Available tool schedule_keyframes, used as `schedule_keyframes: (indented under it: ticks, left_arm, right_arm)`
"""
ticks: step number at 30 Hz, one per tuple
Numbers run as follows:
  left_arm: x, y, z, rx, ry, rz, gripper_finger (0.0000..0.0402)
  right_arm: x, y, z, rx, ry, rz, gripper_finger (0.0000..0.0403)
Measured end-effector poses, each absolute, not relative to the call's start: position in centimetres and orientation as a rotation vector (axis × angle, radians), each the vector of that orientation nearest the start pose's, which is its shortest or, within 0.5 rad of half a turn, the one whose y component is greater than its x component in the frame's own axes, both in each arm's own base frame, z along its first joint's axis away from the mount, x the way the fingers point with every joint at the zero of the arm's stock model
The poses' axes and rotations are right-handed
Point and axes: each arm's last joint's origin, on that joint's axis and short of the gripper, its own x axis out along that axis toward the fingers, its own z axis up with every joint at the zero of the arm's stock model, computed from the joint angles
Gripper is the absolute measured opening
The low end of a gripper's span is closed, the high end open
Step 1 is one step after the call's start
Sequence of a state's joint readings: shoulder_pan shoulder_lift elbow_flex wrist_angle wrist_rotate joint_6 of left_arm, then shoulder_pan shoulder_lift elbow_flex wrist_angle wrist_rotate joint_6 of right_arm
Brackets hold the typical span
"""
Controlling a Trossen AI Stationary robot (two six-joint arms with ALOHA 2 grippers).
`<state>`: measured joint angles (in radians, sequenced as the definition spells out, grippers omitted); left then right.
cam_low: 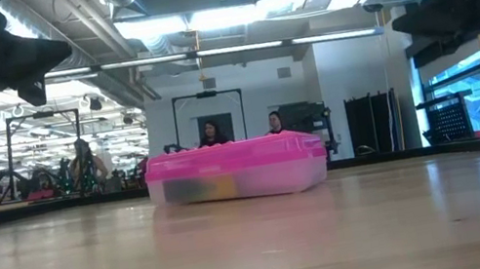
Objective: Pack school essentials
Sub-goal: Return to Home Position
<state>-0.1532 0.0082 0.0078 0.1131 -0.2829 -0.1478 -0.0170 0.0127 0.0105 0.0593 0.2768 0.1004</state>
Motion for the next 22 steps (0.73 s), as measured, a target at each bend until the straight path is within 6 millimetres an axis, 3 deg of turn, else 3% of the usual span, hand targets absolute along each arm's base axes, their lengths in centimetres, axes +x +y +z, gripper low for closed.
schedule_keyframes:
  ticks: [22]
  left_arm:
    - [9.61, -0.66, 17.63, -0.172, -0.120, 0.121, 0.0007]
  right_arm:
    - [9.64, -0.95, 17.19, 0.107, -0.072, -0.290, 0.0018]
